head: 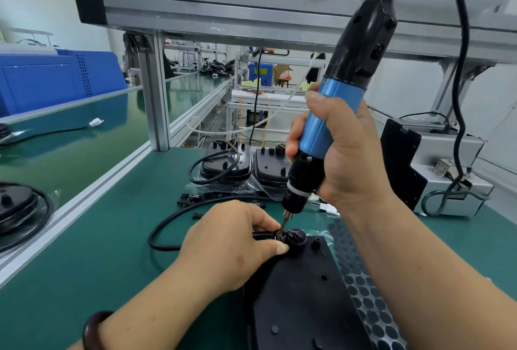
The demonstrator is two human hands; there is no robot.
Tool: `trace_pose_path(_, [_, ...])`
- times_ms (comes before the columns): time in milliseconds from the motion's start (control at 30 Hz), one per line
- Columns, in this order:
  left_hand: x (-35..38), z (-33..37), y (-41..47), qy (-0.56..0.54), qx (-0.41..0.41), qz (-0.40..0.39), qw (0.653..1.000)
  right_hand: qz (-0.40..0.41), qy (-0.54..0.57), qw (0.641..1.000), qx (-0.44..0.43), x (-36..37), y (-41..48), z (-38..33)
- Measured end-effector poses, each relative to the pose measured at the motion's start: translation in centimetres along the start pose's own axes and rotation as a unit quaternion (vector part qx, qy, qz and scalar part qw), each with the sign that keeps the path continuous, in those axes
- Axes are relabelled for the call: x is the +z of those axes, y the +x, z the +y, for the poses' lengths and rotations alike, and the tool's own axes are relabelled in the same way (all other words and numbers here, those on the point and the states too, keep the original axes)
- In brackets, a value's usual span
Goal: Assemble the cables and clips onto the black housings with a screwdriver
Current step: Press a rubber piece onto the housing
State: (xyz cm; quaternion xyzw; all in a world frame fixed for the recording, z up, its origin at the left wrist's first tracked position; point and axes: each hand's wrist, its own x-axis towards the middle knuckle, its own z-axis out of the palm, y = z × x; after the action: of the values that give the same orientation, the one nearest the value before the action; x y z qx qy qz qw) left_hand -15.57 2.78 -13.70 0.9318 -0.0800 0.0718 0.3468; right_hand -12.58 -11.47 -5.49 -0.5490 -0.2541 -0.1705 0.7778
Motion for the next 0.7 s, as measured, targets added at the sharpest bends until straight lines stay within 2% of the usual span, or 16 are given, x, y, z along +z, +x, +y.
trace_pose_path(700, [0.04,-0.13,0.14,-0.005,0.005,-0.001,1.0,-0.007,-0.007,1.0,-0.007,0.12,-0.06,-0.22])
